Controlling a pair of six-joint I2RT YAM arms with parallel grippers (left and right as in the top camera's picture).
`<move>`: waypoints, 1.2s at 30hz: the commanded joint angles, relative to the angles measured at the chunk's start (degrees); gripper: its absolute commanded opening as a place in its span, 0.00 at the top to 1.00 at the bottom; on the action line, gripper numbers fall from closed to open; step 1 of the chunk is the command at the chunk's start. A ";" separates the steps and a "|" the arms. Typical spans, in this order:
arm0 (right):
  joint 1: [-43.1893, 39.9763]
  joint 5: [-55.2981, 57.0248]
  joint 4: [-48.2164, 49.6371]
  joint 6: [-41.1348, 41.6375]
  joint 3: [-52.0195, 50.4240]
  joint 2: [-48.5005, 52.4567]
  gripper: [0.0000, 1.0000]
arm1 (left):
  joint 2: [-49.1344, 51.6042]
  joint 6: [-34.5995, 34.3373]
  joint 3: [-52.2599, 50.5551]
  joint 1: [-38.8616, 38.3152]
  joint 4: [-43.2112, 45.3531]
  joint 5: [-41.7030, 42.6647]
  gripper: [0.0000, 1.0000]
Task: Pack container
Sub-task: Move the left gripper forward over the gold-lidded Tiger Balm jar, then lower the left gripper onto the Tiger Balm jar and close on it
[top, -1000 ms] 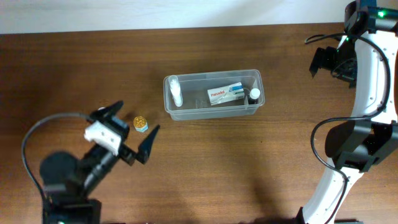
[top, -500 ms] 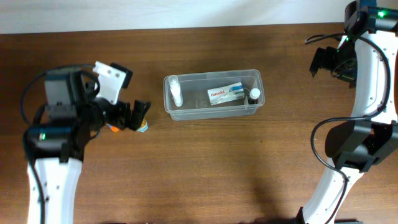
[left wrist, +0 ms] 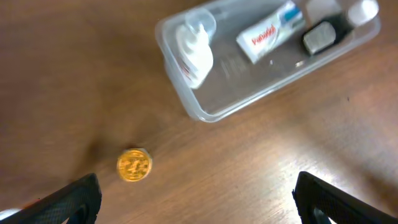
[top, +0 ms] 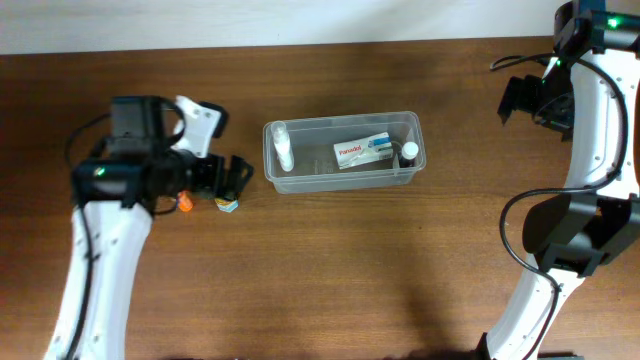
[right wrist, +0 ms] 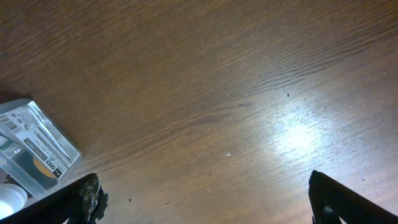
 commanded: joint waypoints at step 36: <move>-0.33 0.66 0.02 0.46 0.02 -0.17 0.02 | 20.55 -17.97 1.09 -4.07 -2.97 -13.84 0.00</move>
